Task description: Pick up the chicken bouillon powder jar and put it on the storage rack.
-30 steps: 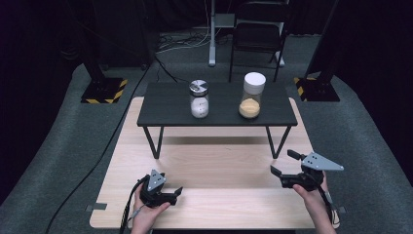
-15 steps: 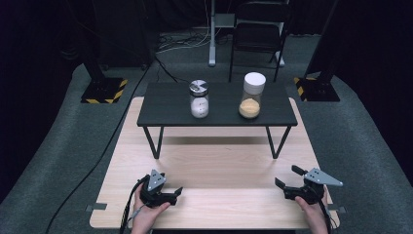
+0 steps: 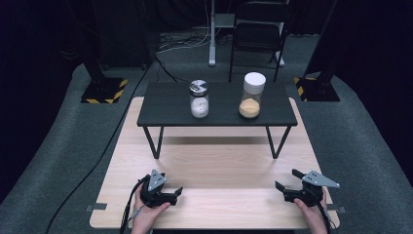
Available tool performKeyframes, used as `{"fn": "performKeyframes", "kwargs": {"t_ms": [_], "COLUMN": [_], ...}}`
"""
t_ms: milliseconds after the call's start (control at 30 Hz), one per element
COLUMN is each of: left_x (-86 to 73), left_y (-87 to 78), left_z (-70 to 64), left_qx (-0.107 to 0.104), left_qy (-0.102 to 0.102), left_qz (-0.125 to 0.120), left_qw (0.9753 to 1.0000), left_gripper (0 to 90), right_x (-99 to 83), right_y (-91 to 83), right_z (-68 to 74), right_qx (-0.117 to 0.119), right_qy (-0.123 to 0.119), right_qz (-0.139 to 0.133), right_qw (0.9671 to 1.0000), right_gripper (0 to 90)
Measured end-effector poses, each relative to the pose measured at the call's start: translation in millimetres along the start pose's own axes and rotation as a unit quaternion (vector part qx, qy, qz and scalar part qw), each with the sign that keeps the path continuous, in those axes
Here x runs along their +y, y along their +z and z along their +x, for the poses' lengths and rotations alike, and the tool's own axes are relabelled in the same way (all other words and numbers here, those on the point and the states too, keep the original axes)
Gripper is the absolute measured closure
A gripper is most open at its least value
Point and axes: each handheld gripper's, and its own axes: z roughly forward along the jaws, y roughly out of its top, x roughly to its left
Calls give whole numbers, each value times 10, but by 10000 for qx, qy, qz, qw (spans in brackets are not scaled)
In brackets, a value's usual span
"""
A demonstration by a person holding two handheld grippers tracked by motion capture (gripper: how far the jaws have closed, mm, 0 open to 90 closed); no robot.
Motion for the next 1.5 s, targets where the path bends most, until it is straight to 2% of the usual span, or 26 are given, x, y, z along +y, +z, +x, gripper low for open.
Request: {"fn": "performKeyframes", "kwargs": {"t_ms": [767,1500], "left_x": [14,25], "left_y": [10,16], "left_z": [-3,-6], "left_qx": [-17,-20], "left_qy": [29,42], "left_qz": [27,59], "left_qw": [10000,10000], "left_gripper": [106,105], "right_x": [25,32], "right_y": [48,43], "right_z": [-37,-55], "right_qx": [16,11], "right_qy": [50,78], "right_qz": [185,214], "right_qw": [9998,9997], "right_gripper": [96,95]}}
